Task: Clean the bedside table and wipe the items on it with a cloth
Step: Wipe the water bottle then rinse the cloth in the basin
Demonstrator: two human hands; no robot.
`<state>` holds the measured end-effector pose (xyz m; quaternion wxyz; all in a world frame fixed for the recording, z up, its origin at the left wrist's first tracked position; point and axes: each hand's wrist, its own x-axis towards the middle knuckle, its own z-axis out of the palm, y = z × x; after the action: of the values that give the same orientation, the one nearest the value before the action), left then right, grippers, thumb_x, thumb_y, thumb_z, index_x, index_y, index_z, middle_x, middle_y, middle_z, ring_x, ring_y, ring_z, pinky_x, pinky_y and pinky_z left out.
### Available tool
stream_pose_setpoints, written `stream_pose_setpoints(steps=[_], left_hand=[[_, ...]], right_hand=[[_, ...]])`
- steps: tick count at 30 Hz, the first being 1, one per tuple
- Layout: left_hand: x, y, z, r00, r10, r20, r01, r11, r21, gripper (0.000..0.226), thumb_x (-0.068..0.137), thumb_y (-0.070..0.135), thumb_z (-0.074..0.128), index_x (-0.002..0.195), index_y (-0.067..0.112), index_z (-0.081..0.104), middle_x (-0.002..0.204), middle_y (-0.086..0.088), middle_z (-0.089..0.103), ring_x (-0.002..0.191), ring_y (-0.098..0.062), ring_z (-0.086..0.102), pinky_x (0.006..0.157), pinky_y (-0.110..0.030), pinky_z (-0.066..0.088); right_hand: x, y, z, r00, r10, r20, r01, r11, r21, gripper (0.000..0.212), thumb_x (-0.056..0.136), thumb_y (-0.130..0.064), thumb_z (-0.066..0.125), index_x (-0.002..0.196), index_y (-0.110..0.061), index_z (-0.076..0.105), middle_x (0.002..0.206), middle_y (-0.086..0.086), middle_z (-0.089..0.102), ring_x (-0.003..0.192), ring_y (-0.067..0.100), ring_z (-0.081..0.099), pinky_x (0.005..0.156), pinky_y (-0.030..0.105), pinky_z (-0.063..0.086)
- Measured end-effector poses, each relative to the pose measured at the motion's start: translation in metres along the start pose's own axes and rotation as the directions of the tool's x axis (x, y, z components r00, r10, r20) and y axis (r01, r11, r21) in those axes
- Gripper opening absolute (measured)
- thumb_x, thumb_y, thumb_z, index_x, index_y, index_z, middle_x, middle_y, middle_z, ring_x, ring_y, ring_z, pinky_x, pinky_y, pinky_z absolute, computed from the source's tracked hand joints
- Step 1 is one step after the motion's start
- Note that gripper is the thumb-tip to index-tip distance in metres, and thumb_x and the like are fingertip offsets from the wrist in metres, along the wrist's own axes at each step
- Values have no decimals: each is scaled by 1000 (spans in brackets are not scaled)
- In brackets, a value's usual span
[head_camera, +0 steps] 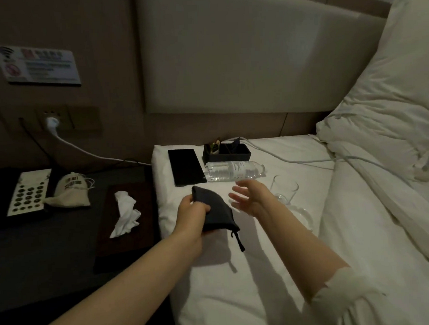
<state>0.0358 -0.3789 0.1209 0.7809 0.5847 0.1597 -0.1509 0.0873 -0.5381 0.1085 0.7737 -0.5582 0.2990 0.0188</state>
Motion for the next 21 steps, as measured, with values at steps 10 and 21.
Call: stream_pose_setpoints(steps=[10, 21], left_hand=[[58, 10, -22, 999, -25, -27, 25, 1000, 6, 47, 92, 0, 45, 134, 22, 47, 107, -8, 56, 87, -25, 57, 56, -31, 53], [86, 2, -57, 998, -53, -36, 53, 998, 22, 47, 93, -1, 45, 134, 22, 47, 117, -10, 55, 102, -30, 56, 83, -43, 55]], right_hand=[[75, -6, 54, 990, 62, -130, -41, 986, 160, 55, 96, -23, 53, 145, -12, 31, 146, 16, 40, 128, 32, 48, 99, 42, 47], [121, -7, 65, 984, 1, -178, -18, 995, -95, 75, 80, -48, 71, 139, -15, 39, 131, 16, 54, 103, 33, 63, 78, 46, 59]])
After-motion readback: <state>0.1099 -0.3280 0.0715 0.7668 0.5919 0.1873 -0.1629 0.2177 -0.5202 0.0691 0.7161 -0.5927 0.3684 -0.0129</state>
